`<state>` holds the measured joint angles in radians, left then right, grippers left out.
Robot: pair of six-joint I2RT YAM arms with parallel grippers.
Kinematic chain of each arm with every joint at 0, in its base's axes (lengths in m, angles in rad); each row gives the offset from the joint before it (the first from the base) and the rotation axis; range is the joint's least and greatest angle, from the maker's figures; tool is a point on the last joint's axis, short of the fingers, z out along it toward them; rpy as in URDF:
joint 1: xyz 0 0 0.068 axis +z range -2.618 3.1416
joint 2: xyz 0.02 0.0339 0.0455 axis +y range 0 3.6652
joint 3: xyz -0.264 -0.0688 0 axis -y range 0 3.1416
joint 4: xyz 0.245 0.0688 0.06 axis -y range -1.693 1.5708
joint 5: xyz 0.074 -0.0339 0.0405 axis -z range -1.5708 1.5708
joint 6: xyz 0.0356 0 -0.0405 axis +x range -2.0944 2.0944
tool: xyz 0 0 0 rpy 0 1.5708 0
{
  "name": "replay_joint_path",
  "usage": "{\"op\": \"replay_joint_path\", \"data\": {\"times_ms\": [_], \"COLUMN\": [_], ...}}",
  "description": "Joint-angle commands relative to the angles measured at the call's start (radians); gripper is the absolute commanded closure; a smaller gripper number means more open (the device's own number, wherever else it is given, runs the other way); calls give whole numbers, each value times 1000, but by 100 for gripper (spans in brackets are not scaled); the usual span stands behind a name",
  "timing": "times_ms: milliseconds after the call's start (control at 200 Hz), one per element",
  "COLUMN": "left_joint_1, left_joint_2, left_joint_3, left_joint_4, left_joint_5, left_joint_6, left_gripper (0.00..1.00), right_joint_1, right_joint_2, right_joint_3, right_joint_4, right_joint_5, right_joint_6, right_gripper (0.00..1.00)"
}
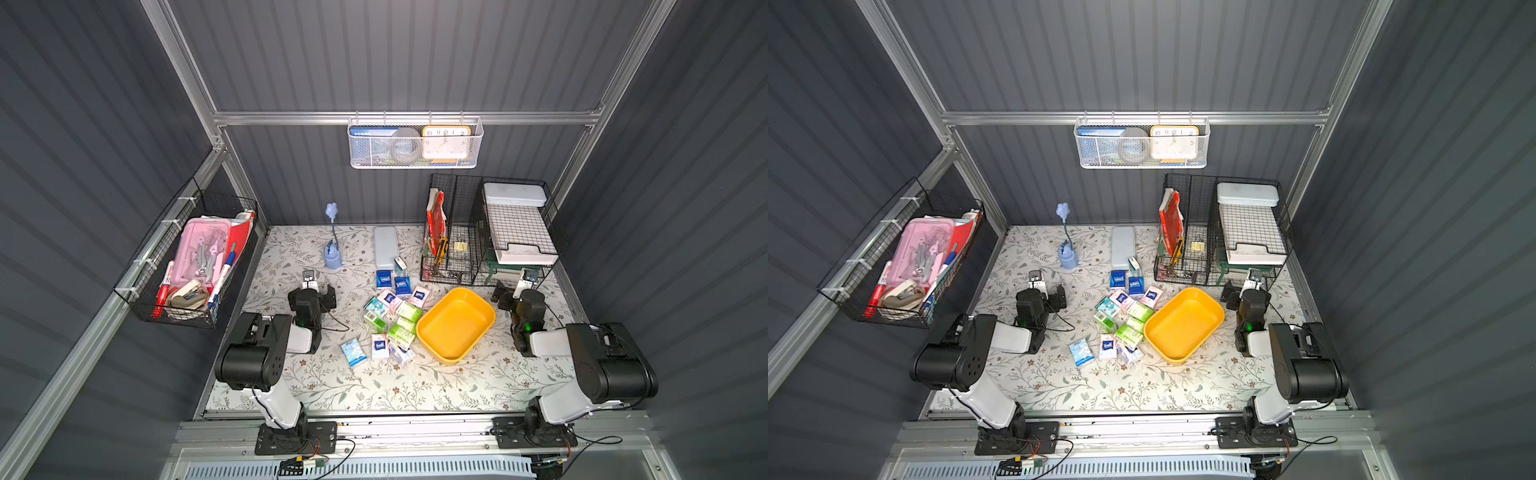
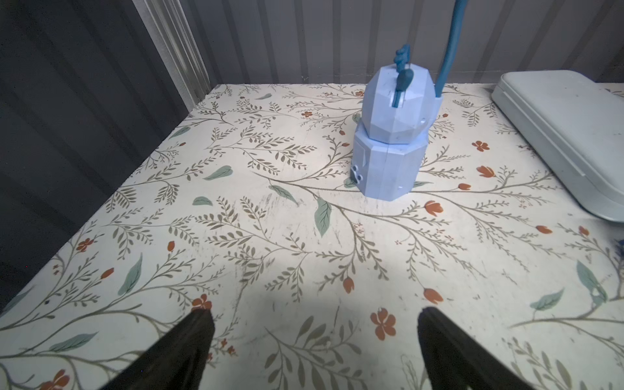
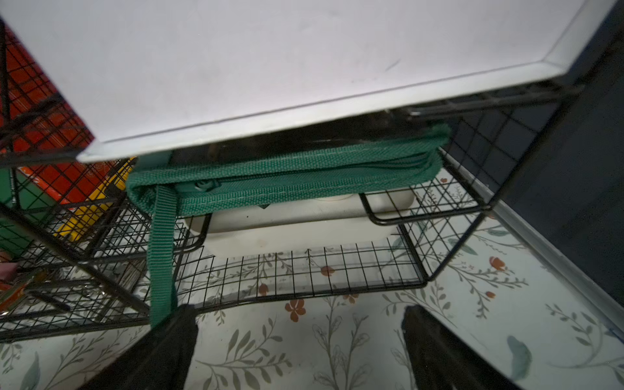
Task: Put the pocket tissues into the storage box
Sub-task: Pick up the pocket tissues from the center of the board.
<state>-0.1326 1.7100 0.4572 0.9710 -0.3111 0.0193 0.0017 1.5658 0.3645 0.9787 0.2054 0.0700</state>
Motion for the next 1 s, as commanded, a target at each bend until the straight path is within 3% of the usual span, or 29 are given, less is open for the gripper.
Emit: {"op": "replay_joint_path", "data": {"times_ms": [0, 615, 755, 835, 941, 996], "left_joint_1": [-5, -2, -2, -4, -5, -5], "left_joint_2": [-4, -7, -104, -185, -285, -325], "left_joint_3": [11, 12, 84, 126, 209, 246], "left_joint_4": [1, 6, -213, -344, -579, -682], "left_joint_5": [3, 9, -33, -68, -58, -41], "left_joint_6": [18, 18, 8, -16, -107, -158], "left_gripper": [1, 1, 1, 1, 1, 1], "right_joint_1": [3, 3, 11, 22, 30, 34], "right_joint_2": [2, -32, -199, -362, -559, -597], "right_joint_3": [-1, -2, -56, -46, 124, 207], "right_joint_4": [5, -19, -60, -234, -751, -917], "right_joint_5": [0, 47, 150, 201, 216, 213], "right_joint_6": [2, 16, 34, 30, 113, 172], "right_gripper": [1, 1, 1, 1, 1, 2]}}
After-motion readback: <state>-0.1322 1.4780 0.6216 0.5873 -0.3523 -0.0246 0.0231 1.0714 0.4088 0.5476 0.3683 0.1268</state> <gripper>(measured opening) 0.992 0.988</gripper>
